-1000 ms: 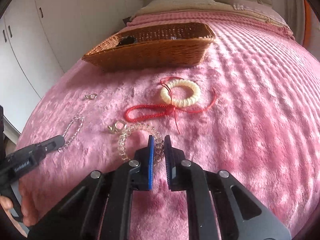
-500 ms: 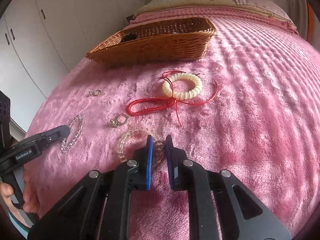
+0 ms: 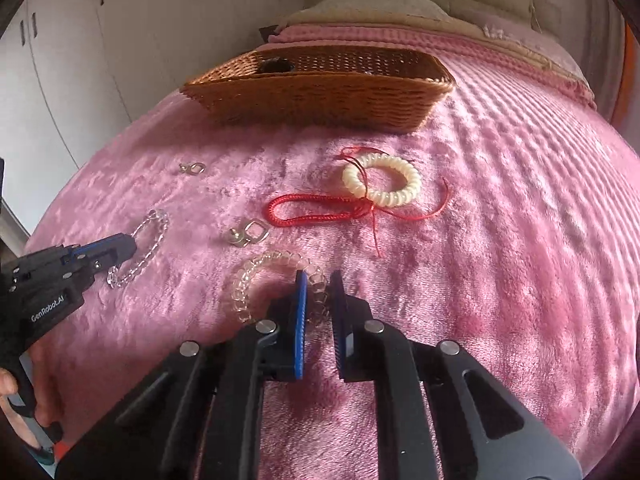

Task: Organize jewelry
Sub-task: 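Grasp the clear bead bracelet with the left gripper while the right grasps the clear coil bracelet, then carry both bracelets into the wicker basket and open both grippers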

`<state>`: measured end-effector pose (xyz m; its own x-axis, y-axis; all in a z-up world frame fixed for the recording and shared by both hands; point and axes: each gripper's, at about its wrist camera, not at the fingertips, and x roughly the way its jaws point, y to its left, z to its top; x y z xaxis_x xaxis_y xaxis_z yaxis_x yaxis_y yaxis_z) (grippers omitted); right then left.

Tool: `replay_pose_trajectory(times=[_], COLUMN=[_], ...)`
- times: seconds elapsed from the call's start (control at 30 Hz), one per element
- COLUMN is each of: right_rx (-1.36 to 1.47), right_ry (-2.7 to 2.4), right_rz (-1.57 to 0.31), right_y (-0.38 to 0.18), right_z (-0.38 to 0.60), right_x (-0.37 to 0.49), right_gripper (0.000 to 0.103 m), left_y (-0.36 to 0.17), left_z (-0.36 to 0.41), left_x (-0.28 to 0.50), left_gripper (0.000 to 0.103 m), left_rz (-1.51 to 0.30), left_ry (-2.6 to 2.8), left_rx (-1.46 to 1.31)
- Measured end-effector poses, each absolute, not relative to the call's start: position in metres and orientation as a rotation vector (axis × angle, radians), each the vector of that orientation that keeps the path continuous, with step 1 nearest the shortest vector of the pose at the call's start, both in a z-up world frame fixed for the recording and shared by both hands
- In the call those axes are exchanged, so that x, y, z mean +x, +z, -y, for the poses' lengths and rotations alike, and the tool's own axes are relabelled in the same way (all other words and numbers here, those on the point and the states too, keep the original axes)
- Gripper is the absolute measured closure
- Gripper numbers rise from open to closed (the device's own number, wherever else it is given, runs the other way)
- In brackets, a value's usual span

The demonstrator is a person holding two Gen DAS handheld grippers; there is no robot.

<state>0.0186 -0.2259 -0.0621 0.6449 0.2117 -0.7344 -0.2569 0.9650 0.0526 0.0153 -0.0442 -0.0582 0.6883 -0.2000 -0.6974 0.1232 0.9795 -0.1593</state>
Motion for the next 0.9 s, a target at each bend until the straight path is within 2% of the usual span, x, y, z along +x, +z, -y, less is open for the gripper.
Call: replay_pose_trajectory(times=[0.37, 0.63, 0.9], right_rx=[0.001, 0.048, 0.065], right_ry=[0.31, 0.336, 0.309], right_rz=[-0.741, -0.638, -0.591], right_y=[-0.048, -0.028, 0.012], right_z=[0.235, 0.24, 0.237], right_x=[0.008, -0.002, 0.015], right_gripper=[0.095, 0.095, 0.095], left_y=[-0.05, -0.015, 0.04], left_z=[0.034, 0.017, 0.021], left_x=[-0.002, -0.021, 0.002], left_gripper=[0.097, 0.097, 0.097], left_rz=[-0.703, -0.551, -0.476], left_ry=[-0.272, -0.373, -0.396], left_rx=[-0.177, -0.272, -0.25])
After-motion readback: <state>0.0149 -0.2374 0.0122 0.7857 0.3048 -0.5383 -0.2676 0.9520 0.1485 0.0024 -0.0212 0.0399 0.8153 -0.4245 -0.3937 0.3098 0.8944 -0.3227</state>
